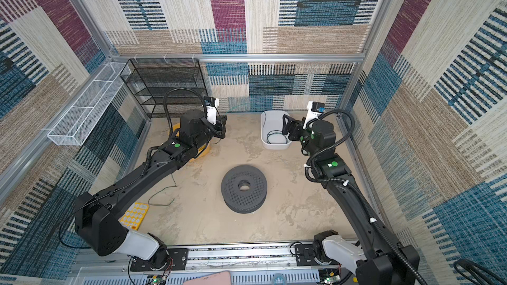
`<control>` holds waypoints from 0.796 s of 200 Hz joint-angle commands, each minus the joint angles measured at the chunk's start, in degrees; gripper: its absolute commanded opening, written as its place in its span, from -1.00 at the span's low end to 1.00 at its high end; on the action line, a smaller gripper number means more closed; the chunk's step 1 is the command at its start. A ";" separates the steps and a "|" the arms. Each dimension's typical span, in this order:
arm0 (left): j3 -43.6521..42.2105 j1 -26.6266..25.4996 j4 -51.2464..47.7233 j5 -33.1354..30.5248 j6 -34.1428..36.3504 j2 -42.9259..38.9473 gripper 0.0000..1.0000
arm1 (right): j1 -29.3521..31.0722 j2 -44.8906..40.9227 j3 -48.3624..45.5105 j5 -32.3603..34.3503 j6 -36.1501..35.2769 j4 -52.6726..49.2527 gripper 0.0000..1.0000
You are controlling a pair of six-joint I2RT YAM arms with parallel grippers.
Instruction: Wrap the cables
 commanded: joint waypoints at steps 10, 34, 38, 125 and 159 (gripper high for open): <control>-7.30 0.08 17.02 4.90 -1.81 -2.05 -1.00 | -1.09 -1.18 -8.09 -15.55 30.66 24.50 0.89; -11.07 0.04 22.99 7.69 -1.08 -3.12 -1.00 | -1.39 2.65 -12.06 -17.68 45.47 35.78 0.93; -11.87 0.04 24.43 7.90 -1.04 -3.35 -1.00 | -1.37 3.24 -13.08 -17.51 47.89 38.09 0.93; -17.99 -0.01 33.11 11.76 -2.47 -5.63 -1.00 | -1.45 15.82 -18.49 -14.12 70.31 58.18 0.97; -19.17 -0.05 35.74 13.31 -3.06 -5.83 -1.00 | -1.59 20.41 -17.02 -14.70 74.88 63.64 0.97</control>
